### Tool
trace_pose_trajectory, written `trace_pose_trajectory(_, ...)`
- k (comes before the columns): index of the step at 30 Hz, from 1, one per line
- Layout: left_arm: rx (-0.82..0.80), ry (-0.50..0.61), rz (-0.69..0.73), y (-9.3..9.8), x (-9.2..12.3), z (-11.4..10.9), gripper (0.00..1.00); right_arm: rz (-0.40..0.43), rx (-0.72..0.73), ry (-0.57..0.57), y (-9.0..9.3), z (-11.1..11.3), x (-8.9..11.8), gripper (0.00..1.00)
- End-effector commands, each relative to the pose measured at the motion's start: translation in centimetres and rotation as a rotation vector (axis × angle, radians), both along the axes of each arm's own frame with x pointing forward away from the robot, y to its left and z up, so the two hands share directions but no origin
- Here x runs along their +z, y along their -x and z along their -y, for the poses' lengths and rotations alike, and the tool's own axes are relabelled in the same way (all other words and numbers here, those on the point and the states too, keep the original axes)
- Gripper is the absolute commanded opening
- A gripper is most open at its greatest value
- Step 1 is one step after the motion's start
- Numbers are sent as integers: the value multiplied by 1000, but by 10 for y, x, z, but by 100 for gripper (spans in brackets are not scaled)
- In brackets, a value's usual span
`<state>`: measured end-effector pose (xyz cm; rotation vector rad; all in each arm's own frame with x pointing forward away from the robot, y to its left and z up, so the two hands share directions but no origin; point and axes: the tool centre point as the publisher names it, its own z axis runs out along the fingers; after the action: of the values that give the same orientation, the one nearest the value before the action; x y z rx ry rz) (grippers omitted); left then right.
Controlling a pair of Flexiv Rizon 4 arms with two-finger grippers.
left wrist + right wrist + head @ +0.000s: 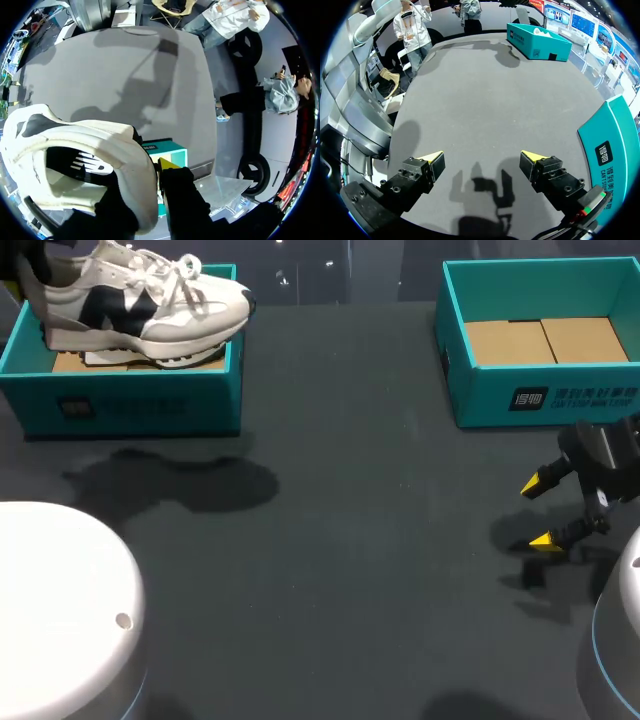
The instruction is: Take the shoe out of the shoebox, open the shoe tongue, remove and reinsert the insole, then place the shoe into the shoebox
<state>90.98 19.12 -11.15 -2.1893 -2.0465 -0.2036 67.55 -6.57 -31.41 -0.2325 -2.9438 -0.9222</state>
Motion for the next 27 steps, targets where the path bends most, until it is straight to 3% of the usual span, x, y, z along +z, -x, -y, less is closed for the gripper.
trace_pose_trajectory(1,-23,-5,89,40,-1,14,0,1,0,1,1,0,0,100)
trace_pose_trajectory(19,-83,-20,74,137,-31,88,0,1,0,1,1,0,0,100)
trace_pose_trajectory(27,-95,-24,61,158,-46,112,0,1,0,1,1,0,0,100)
